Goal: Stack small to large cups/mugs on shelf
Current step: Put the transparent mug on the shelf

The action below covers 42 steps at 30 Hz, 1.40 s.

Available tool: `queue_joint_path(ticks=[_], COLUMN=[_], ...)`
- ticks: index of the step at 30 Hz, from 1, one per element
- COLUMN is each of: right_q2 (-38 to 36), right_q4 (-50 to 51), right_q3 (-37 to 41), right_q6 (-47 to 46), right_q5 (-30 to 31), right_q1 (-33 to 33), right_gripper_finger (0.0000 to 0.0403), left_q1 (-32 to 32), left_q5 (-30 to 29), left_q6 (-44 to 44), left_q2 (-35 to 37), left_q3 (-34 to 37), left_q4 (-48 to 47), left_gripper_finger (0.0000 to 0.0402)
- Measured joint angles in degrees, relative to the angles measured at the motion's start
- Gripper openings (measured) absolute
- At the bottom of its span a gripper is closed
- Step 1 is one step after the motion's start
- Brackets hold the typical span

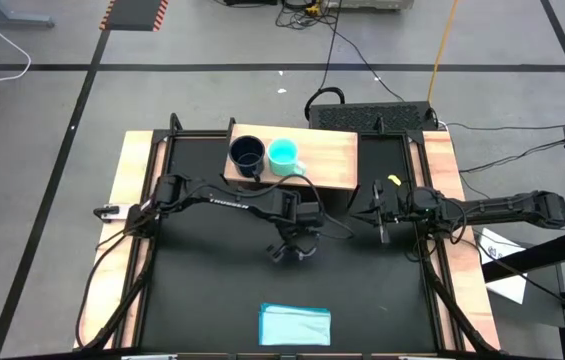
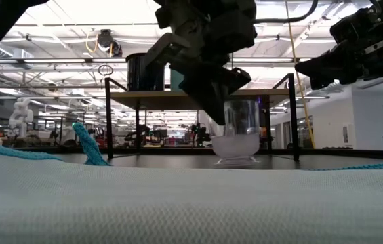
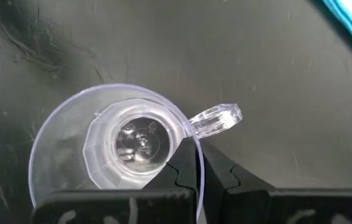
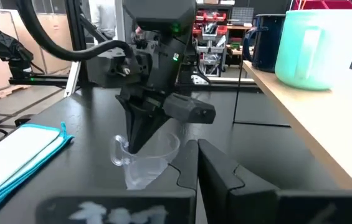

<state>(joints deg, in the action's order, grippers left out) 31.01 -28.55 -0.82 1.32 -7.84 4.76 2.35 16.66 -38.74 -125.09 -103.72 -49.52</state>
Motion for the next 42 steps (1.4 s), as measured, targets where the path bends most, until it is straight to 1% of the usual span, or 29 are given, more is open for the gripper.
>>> queue_joint_path(ticks=[2, 9, 20, 30, 38, 42], right_q2=[0.15, 0.26, 0.24, 0.24, 0.25, 0.26], right_q4=[0.01, 0.06, 0.06, 0.06, 0.08, 0.10], right_q3=[0.00, 0.00, 0.00, -0.01, 0.00, 0.00], right_q6=[0.00, -0.09, -0.20, -0.22, -0.22, -0.22], right_q5=[0.00, 0.00, 0.00, 0.00, 0.00, 0.00], right_q1=[0.02, 0.01, 0.02, 0.01, 0.00, 0.02], right_gripper_finger=[0.0000, 0.0000, 0.0000, 0.0000, 0.0000, 0.0000], left_q1=[0.00, 0.00, 0.09, 0.07, 0.09, 0.52], left_q5=[-0.82, -0.98, -1.32, -1.67, -1.78, -3.73], left_q6=[0.24, 0.24, 0.10, 1.74, 1.73, 1.75], left_q2=[-0.37, -0.66, -0.87, -0.95, -0.84, 1.48], left_q3=[-0.02, -0.13, 0.15, 0.20, 0.20, 0.20], left_q4=[-0.68, -0.47, -0.38, -0.49, -0.23, -0.83], left_gripper_finger=[0.0002, 0.0005, 0.0033, 0.0093, 0.0155, 0.0185])
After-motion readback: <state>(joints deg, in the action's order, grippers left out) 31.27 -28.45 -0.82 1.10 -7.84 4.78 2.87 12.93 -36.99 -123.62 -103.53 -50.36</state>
